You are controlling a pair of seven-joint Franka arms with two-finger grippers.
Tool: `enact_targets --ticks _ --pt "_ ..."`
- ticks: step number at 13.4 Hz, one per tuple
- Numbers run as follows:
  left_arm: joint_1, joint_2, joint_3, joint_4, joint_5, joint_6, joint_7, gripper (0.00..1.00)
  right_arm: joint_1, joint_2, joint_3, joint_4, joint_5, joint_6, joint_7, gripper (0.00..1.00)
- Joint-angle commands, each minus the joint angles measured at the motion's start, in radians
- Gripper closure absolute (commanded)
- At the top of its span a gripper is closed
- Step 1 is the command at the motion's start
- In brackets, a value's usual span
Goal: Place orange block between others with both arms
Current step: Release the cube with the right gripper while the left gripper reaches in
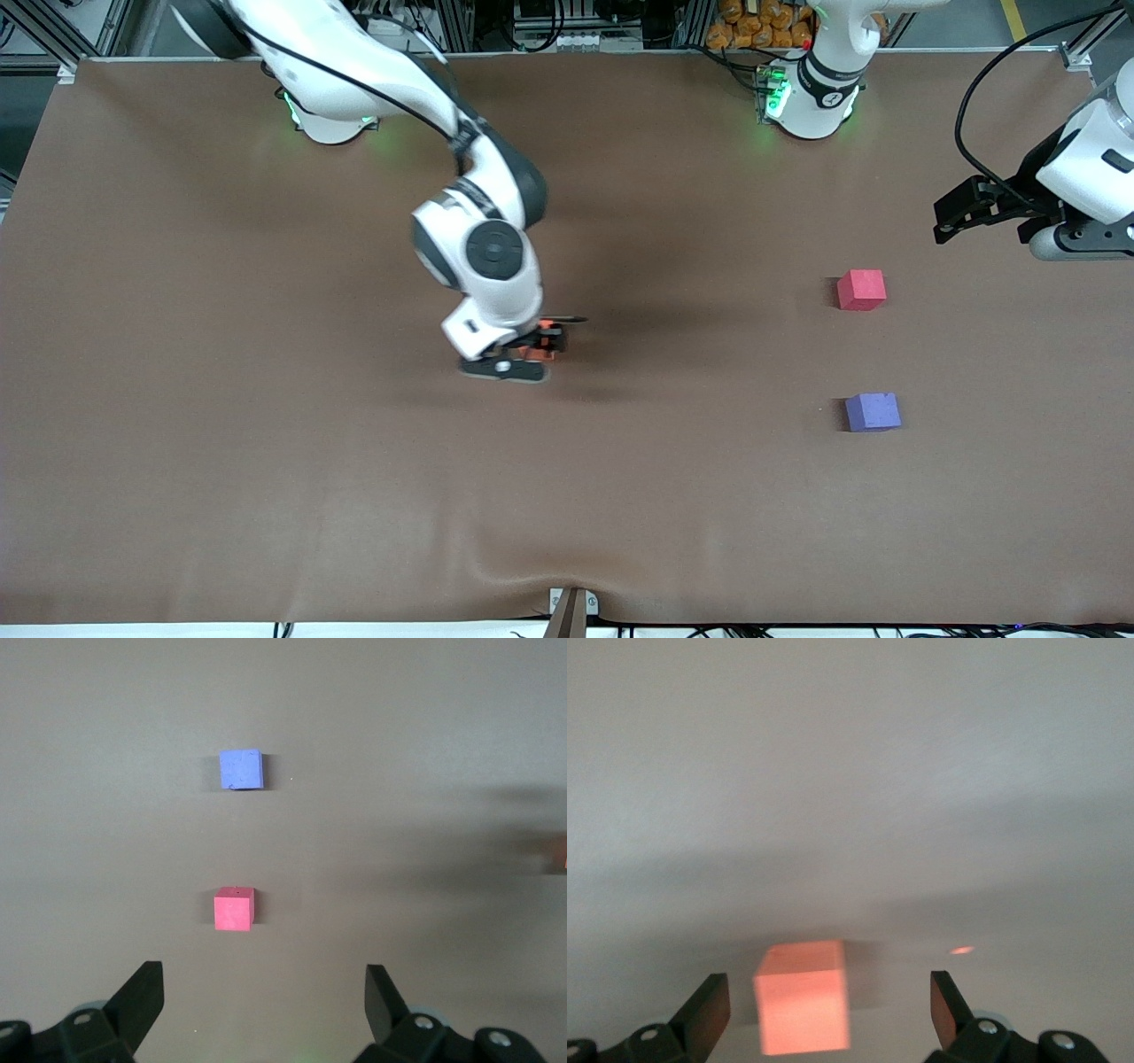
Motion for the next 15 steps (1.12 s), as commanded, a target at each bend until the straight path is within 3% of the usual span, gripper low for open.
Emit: enact_targets --ticks 1,5,7,11,13,15 --pt "-0.002 -0.004 0.001 -0.004 -0.015 0.008 0.005 0.00 -0.126 -0.129 0.014 -0.103 -0.004 -0.058 -0.106 0.00" --pt "-0.059 0.051 0.001 -0.001 -0.015 0.063 -0.024 0.00 -0.278 -0.279 0.014 -0.168 0.002 -0.211 -0.370 0.00" --pt "-0.132 0.106 0.001 0.004 -0.008 0.112 -0.105 0.00 -0.370 -0.341 0.015 -0.167 0.004 -0.254 -0.425 0.00" --pt "-0.318 0.261 0.003 0.022 -0.006 0.196 -0.297 0.00 -0.442 -0.444 0.009 -0.167 0.057 -0.354 -0.534 0.00" --pt "-0.399 0.350 0.003 0.047 -0.008 0.297 -0.395 0.00 -0.456 -0.494 -0.060 -0.171 0.128 -0.399 -0.651 0.00" --pt "-0.493 0.468 0.006 0.135 -0.006 0.344 -0.519 0.00 -0.455 -0.527 -0.138 -0.171 0.182 -0.455 -0.740 0.00"
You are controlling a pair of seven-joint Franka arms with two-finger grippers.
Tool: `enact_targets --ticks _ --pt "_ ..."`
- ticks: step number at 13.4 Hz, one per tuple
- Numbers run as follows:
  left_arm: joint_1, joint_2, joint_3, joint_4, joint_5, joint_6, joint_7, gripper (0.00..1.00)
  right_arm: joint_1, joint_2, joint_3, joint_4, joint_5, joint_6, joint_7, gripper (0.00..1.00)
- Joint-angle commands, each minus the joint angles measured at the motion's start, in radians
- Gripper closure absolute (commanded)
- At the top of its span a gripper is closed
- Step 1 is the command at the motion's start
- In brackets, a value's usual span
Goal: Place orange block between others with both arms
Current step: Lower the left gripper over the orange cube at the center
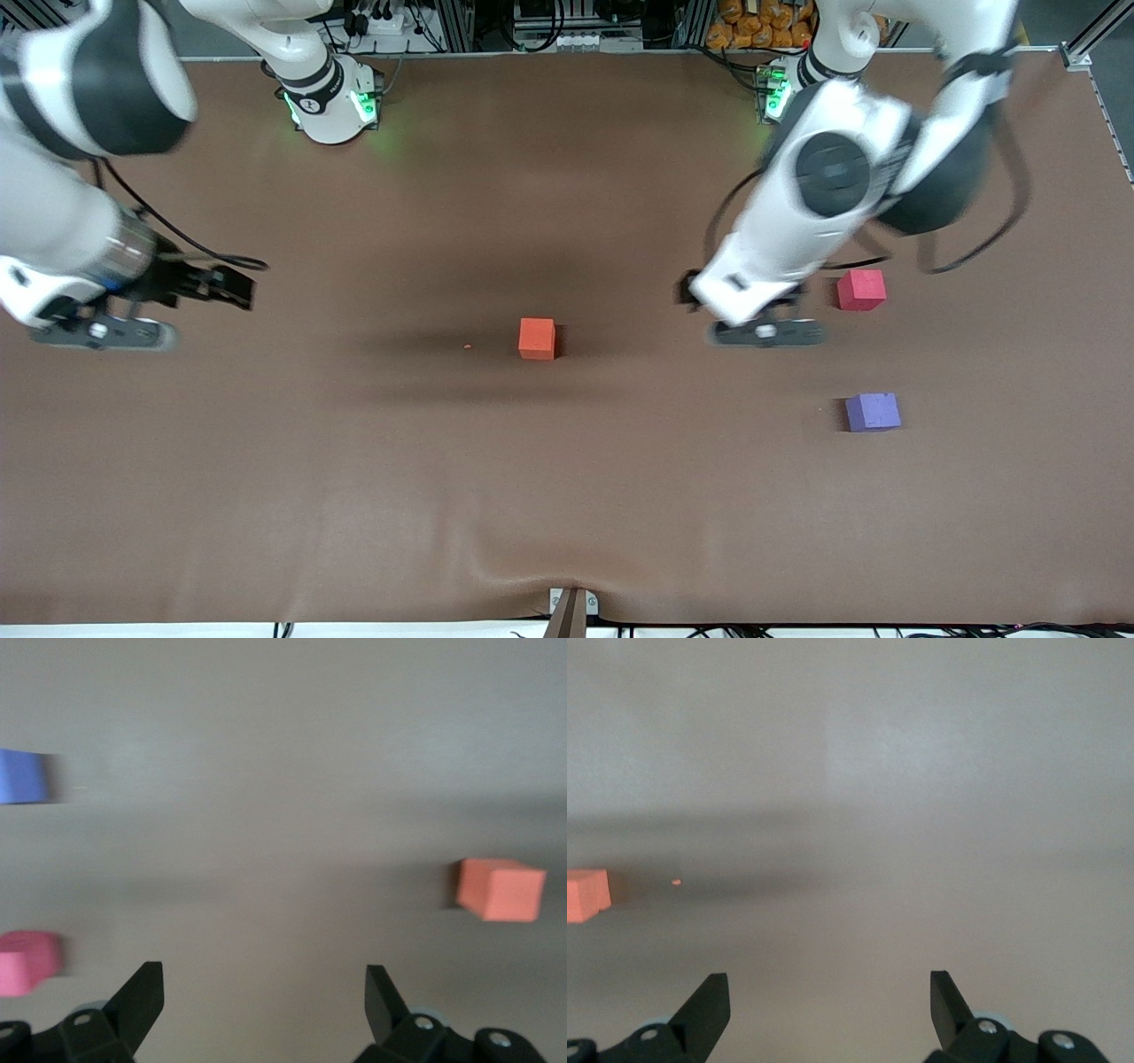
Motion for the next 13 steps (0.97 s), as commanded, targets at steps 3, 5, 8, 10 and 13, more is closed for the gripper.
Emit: enact_targets --ticks 3,5,8,10,13 --pt "-0.166 0.248 0.022 0.189 -0.004 0.160 -0.177 0.00 -0.054 -0.125 -0.085 -0.047 0.070 -0.083 -0.200 0.00" --pt "-0.219 0.324 0.020 0.195 -0.005 0.347 -0.212 0.00 -0.070 -0.151 -0.088 -0.046 0.064 -0.110 -0.205 0.00" --pt "-0.280 0.419 0.020 0.230 -0.005 0.409 -0.350 0.00 -0.064 -0.169 -0.083 -0.041 0.056 -0.112 -0.194 0.00" --pt "-0.312 0.455 0.038 0.229 -0.005 0.423 -0.411 0.00 -0.067 -0.168 -0.085 -0.040 0.056 -0.112 -0.194 0.00" --pt "-0.337 0.492 0.061 0.229 -0.004 0.446 -0.413 0.00 -0.065 -0.166 -0.085 -0.035 0.048 -0.149 -0.194 0.00"
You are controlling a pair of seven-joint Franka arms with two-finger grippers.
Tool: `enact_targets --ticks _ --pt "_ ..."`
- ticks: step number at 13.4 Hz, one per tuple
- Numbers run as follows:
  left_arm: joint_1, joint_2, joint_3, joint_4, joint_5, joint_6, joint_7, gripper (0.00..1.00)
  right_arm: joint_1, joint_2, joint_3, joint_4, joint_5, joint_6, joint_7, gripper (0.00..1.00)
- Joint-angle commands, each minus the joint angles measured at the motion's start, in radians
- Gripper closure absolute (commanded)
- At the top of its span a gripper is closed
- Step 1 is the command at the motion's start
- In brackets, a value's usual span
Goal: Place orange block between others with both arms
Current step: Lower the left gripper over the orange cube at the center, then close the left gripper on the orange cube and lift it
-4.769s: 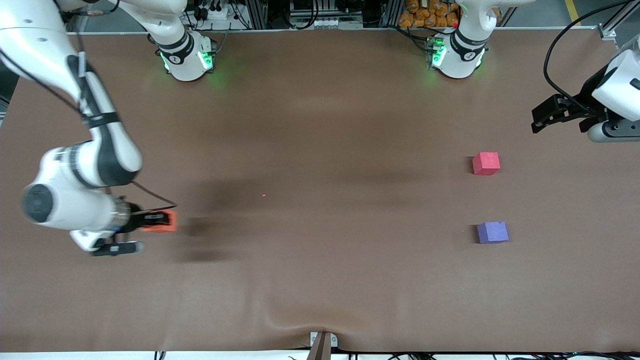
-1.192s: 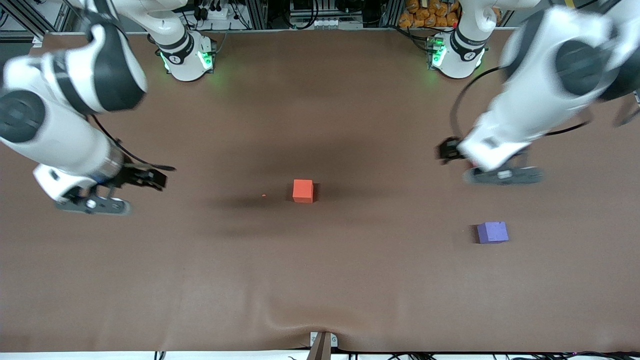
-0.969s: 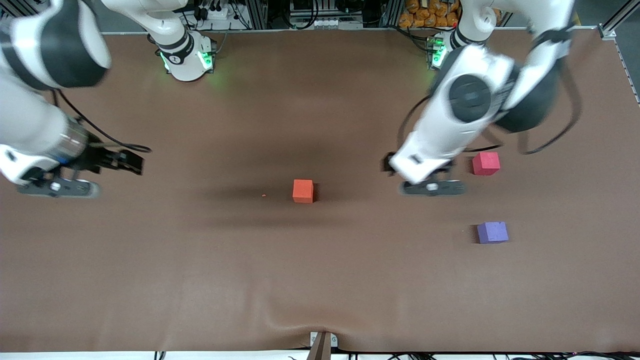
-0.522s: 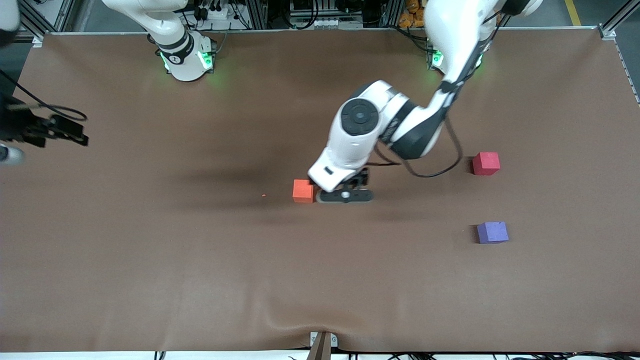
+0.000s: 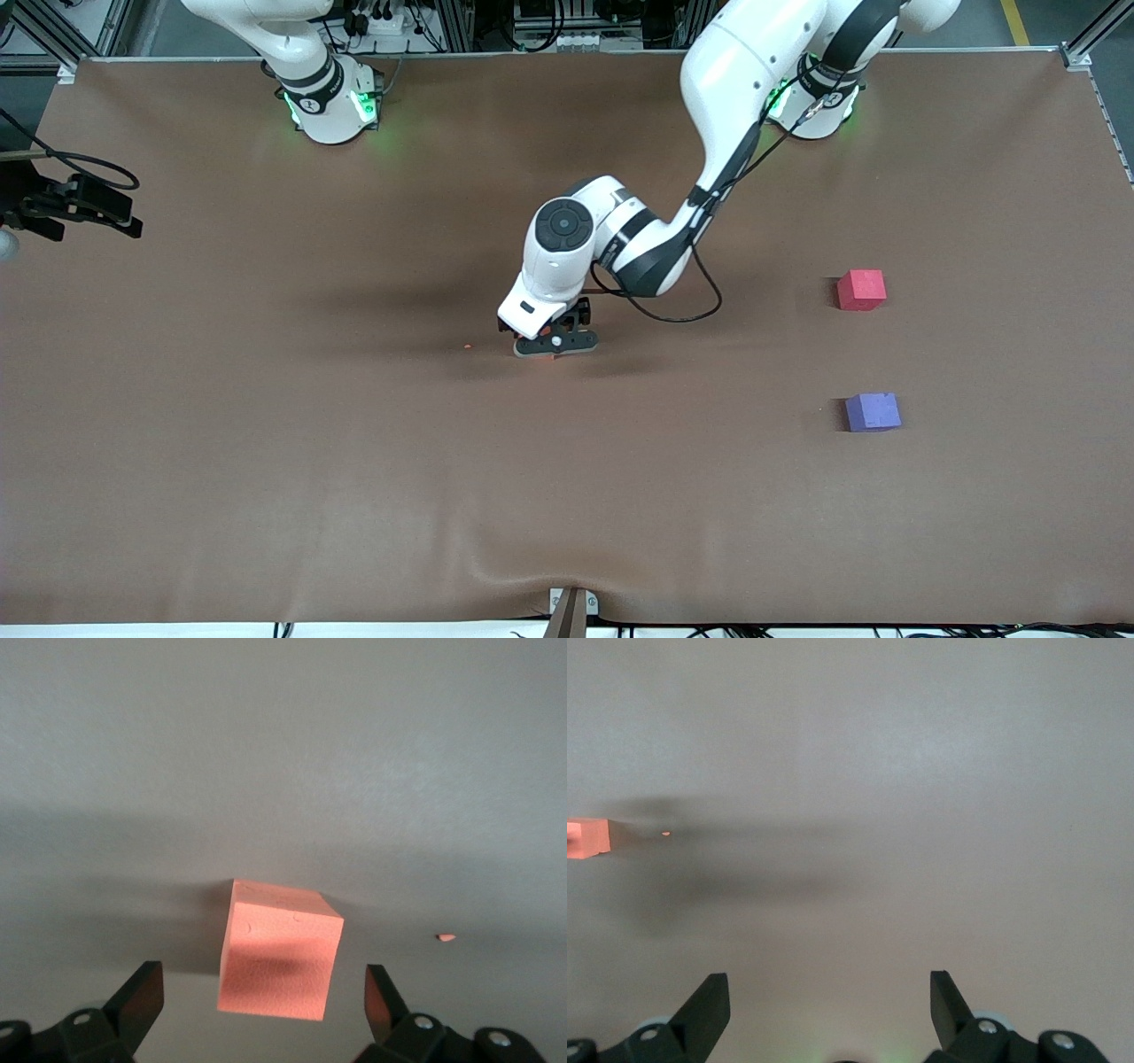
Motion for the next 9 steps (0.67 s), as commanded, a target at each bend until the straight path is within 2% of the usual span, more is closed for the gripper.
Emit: enact_targets --ticks 1,9 --pt "-0.019 0.028 0.038 0.041 -0.004 0.010 0.001 0.00 -0.003 -0.018 0.005 -0.017 0.003 -0.039 -0.001 0.00" --pt "-0.041 0.059 0.039 0.041 -0.004 0.077 0.019 0.00 0.002 -0.007 0.008 -0.018 0.000 -0.036 0.003 0.00"
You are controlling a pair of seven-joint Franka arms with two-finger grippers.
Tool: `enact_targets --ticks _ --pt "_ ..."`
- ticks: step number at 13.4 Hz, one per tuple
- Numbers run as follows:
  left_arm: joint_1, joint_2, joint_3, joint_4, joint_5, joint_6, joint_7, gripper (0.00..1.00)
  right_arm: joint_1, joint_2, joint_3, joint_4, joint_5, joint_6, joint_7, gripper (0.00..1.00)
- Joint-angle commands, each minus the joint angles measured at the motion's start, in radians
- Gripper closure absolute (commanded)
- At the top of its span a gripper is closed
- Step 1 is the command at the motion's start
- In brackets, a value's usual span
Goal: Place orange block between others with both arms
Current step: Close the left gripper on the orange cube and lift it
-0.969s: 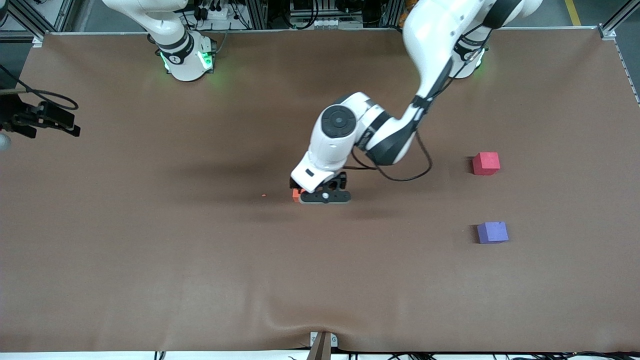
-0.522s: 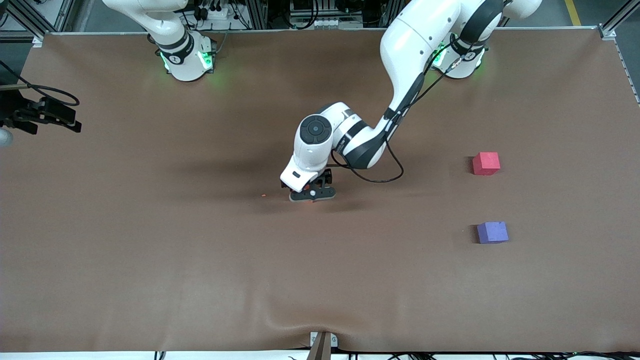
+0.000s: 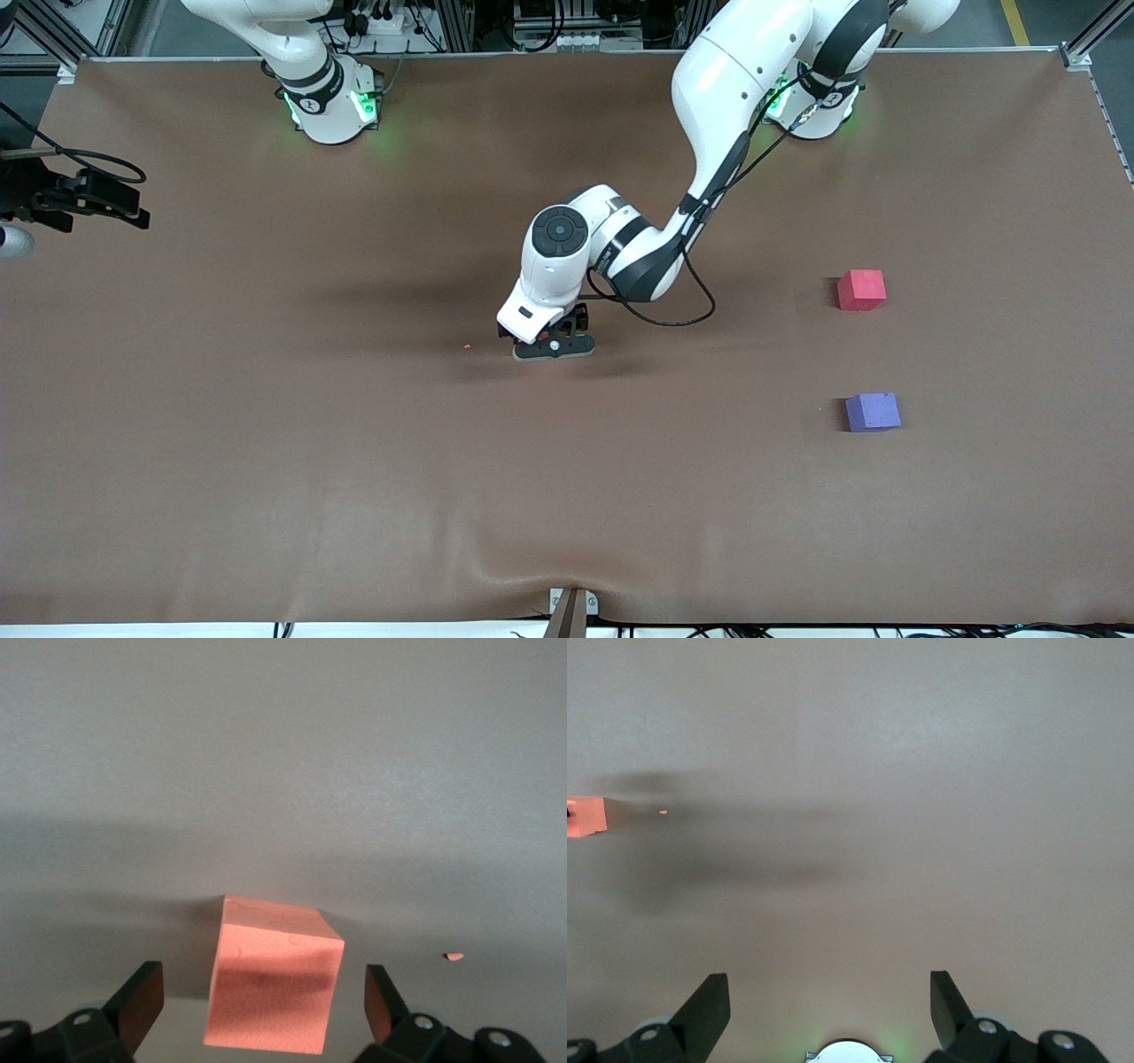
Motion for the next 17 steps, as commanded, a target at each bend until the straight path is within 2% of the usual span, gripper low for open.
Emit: enact_targets --ticks 1,8,9,11,13,14,15,17 --pt "-0.022 0.040 0.015 0.030 -0.004 0.043 0.021 0.00 -0.004 -0.006 0.004 -0.012 0.000 0.004 0.003 0.00" --pt "-0.031 0.054 0.018 0.022 0.004 0.043 0.074 0.00 0.021 0.002 0.004 -0.012 0.002 0.015 0.004 0.00" --pt "-0.031 0.059 0.018 0.022 0.002 0.043 0.094 0.05 0.022 0.002 0.004 -0.014 0.002 0.015 0.003 0.00" --pt "-0.032 0.056 0.018 0.019 0.004 0.043 0.104 0.36 0.019 0.002 0.004 -0.017 0.000 0.006 0.003 0.00" --pt "-0.031 0.060 0.018 0.016 0.005 0.043 0.107 0.77 0.018 0.004 0.004 -0.017 0.000 0.006 0.003 0.00" --pt "-0.029 0.056 0.018 0.007 0.022 0.043 0.107 0.93 0.018 0.004 0.004 -0.017 0.000 0.006 0.003 0.00" --pt "-0.025 0.045 0.018 0.006 0.040 0.036 0.105 1.00 0.018 0.004 0.004 -0.017 0.000 0.007 0.003 0.00" --pt "-0.017 -0.007 0.041 -0.004 0.051 -0.074 0.098 1.00 0.018 0.004 0.004 -0.017 0.000 0.007 0.004 0.00"
